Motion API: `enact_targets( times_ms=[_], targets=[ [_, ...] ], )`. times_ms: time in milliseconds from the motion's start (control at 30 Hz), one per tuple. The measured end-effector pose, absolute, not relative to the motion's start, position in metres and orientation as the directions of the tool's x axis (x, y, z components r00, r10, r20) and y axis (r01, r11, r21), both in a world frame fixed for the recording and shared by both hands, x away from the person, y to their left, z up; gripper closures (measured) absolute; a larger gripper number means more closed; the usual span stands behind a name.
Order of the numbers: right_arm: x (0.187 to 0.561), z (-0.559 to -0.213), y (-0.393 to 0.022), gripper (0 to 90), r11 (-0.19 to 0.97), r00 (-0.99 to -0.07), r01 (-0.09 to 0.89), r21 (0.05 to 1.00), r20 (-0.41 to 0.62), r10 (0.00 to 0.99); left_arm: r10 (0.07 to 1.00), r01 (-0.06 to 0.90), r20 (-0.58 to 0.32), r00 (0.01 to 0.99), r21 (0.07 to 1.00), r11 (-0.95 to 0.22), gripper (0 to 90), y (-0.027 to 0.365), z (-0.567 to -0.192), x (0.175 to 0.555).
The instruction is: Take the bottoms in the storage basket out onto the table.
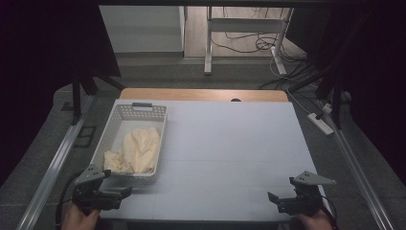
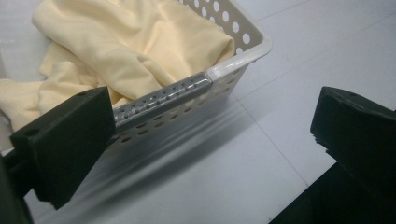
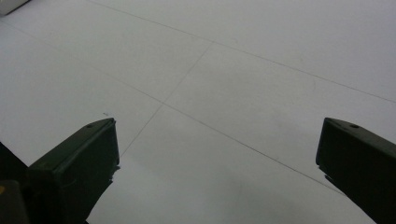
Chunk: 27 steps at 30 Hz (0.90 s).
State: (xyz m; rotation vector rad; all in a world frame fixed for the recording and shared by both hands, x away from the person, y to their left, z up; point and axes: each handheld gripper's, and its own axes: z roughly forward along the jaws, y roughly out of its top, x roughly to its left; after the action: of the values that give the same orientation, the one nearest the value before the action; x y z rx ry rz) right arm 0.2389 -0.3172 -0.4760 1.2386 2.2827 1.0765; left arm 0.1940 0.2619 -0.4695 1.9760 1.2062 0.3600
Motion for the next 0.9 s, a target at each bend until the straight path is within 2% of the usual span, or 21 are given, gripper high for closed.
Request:
enact_targets(
  times_ms=[400, 900],
  targets=[
    [0.239, -0.476, -0.318, 0.0, 0.332, -0.559, 0.578, 0.745, 0.066, 0.826, 0.846, 0.604, -0.132, 0.517, 0.757, -0.251, 0.0, 0.265, -0.467, 0.209],
    [0.24, -0.476, -0.318, 0.0, 0.327, -0.558, 0.584, 0.743, 0.075, 0.827, 0.831, 0.632, -0.18, 0.526, 0.736, -0.24, 0.0, 0.271, -0.468, 0.235]
  ],
)
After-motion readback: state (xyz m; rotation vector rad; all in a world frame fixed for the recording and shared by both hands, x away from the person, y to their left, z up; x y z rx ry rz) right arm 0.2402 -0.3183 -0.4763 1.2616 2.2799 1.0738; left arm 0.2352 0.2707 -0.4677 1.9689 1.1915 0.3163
